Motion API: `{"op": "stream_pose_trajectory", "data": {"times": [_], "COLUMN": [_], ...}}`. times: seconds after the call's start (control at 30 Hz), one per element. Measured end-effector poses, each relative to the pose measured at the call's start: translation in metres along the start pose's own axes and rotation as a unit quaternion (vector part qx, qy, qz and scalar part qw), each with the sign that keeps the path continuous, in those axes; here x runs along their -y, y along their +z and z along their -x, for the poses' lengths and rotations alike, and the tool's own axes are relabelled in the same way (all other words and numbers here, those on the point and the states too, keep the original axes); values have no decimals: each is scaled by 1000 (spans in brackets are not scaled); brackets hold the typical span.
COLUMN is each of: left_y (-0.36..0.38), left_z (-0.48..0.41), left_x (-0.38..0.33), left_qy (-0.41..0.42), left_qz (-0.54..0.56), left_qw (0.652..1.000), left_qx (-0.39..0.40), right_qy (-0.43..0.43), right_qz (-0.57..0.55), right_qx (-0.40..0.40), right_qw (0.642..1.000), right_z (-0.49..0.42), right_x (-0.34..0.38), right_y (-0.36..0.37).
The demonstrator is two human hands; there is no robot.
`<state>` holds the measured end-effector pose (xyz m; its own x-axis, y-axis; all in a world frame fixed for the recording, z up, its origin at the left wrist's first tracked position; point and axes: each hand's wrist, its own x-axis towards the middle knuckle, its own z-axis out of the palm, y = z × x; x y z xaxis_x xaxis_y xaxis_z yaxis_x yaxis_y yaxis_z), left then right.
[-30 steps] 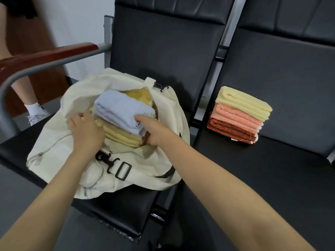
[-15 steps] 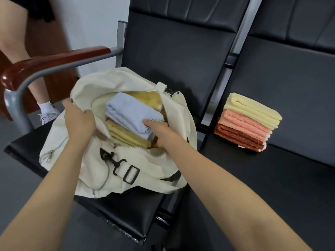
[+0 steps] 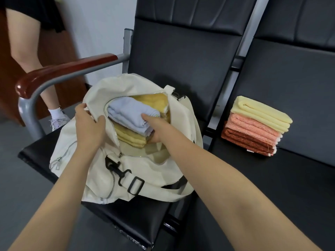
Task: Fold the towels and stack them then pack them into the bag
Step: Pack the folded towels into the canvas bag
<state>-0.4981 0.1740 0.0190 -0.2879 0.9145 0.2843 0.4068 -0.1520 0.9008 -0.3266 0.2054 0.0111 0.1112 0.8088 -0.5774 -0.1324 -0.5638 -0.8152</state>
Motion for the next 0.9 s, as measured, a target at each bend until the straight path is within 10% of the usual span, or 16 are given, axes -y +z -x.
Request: {"op": "stream_pose_trajectory", "data": {"times": [0.2, 0.43, 0.73, 0.9], "left_y": [7, 0, -12, -14], "left_z": [0, 10, 15, 15], "left_x": [4, -1, 0, -2], "left_qy": [-24, -38, -40, -59], "left_qz": [8, 106, 382, 407], "left_qw": [1000, 993, 918, 907], "left_qx": [6, -44, -94, -93], "right_qy": [-127, -342, -279, -272], "right_qz": [253, 718, 745, 810], "right_qx": [-51, -159, -85, -110], "right_qw": [958, 585, 600, 508], "right_z": [55, 34, 15, 25], "right_x": [4, -24, -25, -17], "right_y": [-1, -12, -27, -9]}}
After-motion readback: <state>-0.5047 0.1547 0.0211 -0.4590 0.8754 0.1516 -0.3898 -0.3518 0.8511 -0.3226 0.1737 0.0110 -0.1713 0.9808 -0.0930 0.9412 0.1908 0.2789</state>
